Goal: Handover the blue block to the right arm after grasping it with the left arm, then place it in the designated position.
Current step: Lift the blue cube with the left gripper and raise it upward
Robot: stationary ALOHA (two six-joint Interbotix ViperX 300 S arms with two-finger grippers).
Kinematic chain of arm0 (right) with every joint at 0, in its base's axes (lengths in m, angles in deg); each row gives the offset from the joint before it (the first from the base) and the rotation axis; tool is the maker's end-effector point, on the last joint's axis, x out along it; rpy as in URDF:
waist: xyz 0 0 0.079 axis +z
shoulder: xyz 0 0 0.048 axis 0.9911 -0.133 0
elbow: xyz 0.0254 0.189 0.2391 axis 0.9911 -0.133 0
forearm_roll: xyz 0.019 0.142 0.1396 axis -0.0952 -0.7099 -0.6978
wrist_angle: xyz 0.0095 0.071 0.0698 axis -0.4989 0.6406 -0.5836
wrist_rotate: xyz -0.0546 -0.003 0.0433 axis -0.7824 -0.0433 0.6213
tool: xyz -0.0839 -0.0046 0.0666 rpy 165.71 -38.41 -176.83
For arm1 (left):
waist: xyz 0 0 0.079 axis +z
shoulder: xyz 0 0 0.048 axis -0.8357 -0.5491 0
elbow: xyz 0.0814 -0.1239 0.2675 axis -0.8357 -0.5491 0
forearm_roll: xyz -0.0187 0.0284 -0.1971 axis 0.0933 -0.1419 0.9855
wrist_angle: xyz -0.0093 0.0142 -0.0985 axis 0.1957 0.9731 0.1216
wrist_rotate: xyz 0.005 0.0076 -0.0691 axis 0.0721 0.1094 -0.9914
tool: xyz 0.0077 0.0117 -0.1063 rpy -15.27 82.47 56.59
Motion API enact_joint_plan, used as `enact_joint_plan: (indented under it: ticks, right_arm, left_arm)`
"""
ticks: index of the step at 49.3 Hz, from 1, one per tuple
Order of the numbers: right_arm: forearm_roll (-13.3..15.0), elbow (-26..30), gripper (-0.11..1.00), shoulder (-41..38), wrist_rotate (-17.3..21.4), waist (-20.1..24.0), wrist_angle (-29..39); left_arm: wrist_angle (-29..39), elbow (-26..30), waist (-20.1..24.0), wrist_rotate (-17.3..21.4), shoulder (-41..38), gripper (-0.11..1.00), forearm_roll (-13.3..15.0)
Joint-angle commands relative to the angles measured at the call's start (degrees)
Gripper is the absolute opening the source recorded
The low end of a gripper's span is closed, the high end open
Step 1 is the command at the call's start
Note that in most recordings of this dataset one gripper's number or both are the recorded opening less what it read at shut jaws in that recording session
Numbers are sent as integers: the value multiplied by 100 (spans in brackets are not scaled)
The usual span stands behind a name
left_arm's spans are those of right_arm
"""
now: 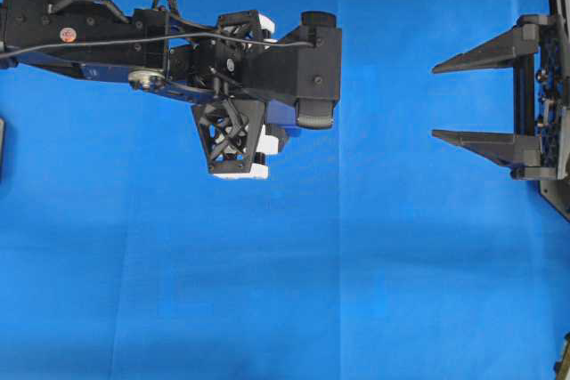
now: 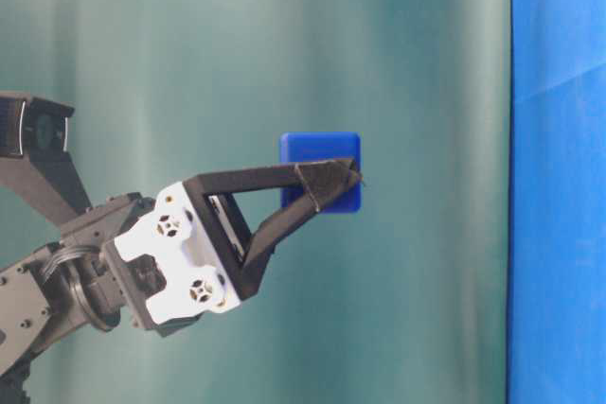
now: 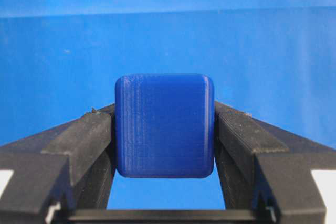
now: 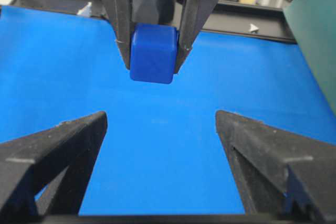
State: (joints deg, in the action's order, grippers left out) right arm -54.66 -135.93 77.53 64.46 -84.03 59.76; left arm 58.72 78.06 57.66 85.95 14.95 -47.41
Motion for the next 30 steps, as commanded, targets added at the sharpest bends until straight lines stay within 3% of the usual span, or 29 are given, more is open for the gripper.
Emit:
enact_joint_plan:
  ticks: [1,23,30]
  right_arm:
    - [0,167,96,-26,0,-9,-26]
    - [9,158,96,-26,0,-9,-26]
    - [0,167,96,-26,-9,-9,-26]
  left_arm:
    - [-44,70,-9,-9,237,46,-9]
    - [-141,-53,-9,0,308,46,-18]
    - [-589,-369,-18,-18,510,46,-18]
